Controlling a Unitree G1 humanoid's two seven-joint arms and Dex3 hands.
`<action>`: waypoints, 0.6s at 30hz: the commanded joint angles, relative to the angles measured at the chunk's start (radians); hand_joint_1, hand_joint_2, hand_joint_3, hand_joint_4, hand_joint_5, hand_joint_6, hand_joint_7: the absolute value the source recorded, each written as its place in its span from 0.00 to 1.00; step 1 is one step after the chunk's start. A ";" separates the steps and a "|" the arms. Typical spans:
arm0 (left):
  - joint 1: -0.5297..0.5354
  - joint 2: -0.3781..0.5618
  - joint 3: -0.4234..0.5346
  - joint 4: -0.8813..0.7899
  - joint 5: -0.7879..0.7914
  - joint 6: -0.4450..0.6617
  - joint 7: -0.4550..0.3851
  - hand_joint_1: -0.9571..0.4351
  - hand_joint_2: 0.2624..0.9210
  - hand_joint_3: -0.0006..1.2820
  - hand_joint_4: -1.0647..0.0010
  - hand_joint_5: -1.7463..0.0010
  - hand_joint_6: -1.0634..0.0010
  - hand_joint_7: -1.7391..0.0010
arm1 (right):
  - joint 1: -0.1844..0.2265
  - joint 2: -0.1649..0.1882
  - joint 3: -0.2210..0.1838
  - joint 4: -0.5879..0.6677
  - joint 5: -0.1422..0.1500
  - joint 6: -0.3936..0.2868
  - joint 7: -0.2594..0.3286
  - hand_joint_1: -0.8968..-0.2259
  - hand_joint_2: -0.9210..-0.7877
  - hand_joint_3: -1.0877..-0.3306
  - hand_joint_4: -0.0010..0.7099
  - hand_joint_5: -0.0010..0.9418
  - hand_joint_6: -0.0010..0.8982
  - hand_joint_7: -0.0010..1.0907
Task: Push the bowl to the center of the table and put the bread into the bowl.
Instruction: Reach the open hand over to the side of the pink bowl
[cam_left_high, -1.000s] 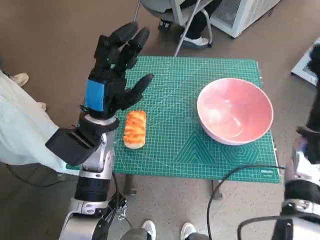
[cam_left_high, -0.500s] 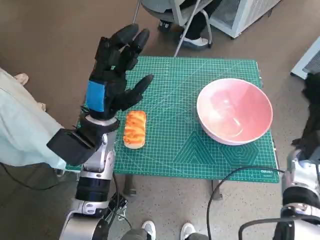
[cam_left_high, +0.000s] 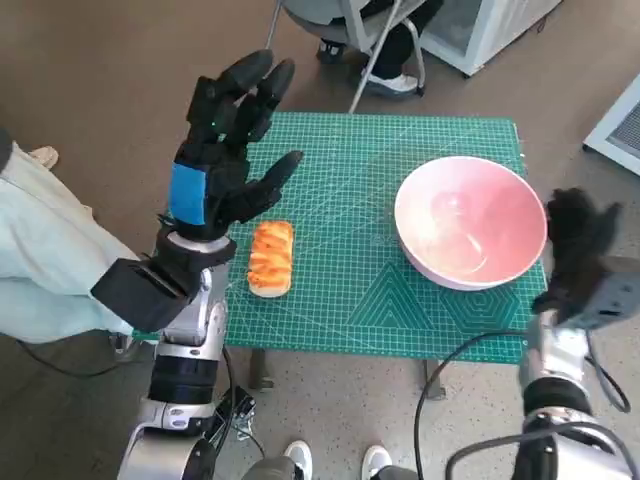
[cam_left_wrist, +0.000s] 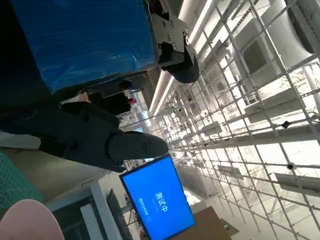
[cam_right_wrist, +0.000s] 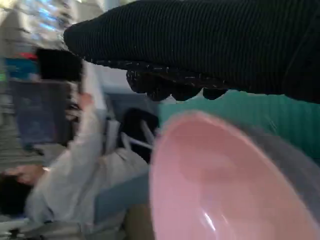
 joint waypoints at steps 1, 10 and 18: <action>0.025 0.021 0.011 -0.026 -0.002 0.005 0.001 0.44 1.00 0.22 0.57 0.99 0.78 0.66 | -0.017 0.031 -0.012 0.018 0.012 0.061 -0.004 0.60 0.00 0.35 0.38 0.01 0.13 0.50; 0.057 0.047 0.028 -0.042 -0.005 0.004 0.000 0.42 1.00 0.21 0.56 0.99 0.72 0.76 | -0.062 0.073 0.015 0.022 -0.021 0.109 -0.033 0.61 0.00 0.32 0.39 0.01 0.13 0.50; 0.076 0.061 0.041 -0.054 0.005 0.000 0.013 0.43 1.00 0.21 0.56 1.00 0.67 0.81 | -0.114 0.100 0.012 0.025 -0.019 0.145 -0.028 0.58 0.00 0.33 0.39 0.01 0.13 0.52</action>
